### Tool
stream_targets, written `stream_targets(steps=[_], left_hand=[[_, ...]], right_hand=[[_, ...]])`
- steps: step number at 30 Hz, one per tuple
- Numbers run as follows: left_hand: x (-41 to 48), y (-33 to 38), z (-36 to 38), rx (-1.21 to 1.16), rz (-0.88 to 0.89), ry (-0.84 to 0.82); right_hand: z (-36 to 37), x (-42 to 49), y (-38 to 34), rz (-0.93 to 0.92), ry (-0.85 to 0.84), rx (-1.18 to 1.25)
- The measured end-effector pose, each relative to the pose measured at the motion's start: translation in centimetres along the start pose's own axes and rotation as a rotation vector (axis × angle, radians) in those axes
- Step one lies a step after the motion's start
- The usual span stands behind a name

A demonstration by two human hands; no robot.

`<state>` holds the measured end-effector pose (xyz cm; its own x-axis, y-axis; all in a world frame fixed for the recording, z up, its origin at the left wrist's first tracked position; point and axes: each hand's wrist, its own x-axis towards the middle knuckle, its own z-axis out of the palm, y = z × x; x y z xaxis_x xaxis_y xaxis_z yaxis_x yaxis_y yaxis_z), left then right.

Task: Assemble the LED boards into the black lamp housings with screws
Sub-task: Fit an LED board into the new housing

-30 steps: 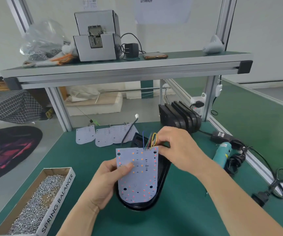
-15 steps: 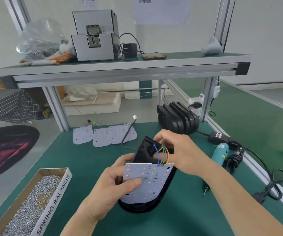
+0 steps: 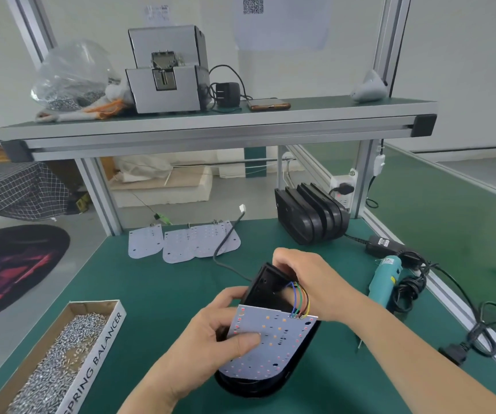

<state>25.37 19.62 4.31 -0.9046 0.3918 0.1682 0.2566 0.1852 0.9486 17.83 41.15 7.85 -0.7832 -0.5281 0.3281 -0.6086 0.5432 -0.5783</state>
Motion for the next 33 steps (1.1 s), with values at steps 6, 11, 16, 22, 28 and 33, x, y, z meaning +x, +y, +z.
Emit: stream_targets(steps=[6,11,16,22,28,33], left_hand=[[-0.1,0.0,-0.8,-0.016,-0.044,-0.082],[-0.2,-0.2,-1.0,-0.069,-0.077,-0.022],[-0.1,-0.3,-0.1,-0.023,-0.048,-0.023],[-0.3,-0.8,0.7,0.012,-0.023,-0.019],[0.0,-0.6,-0.6,0.073,-0.05,-0.035],[-0.1,-0.9,-0.4,0.096,-0.041,-0.053]], right_hand=[[-0.2,-1.2,0.1,0.014,-0.159,0.146],[-0.2,-1.7,0.5,0.009,-0.126,0.167],[0.5,-1.6,0.6,-0.015,-0.039,0.072],[0.4,-1.8,0.8,0.012,-0.166,0.021],[0.0,-1.9,0.7,0.042,-0.183,-0.05],[0.9,-2.3,0.7,0.066,-0.194,-0.065]])
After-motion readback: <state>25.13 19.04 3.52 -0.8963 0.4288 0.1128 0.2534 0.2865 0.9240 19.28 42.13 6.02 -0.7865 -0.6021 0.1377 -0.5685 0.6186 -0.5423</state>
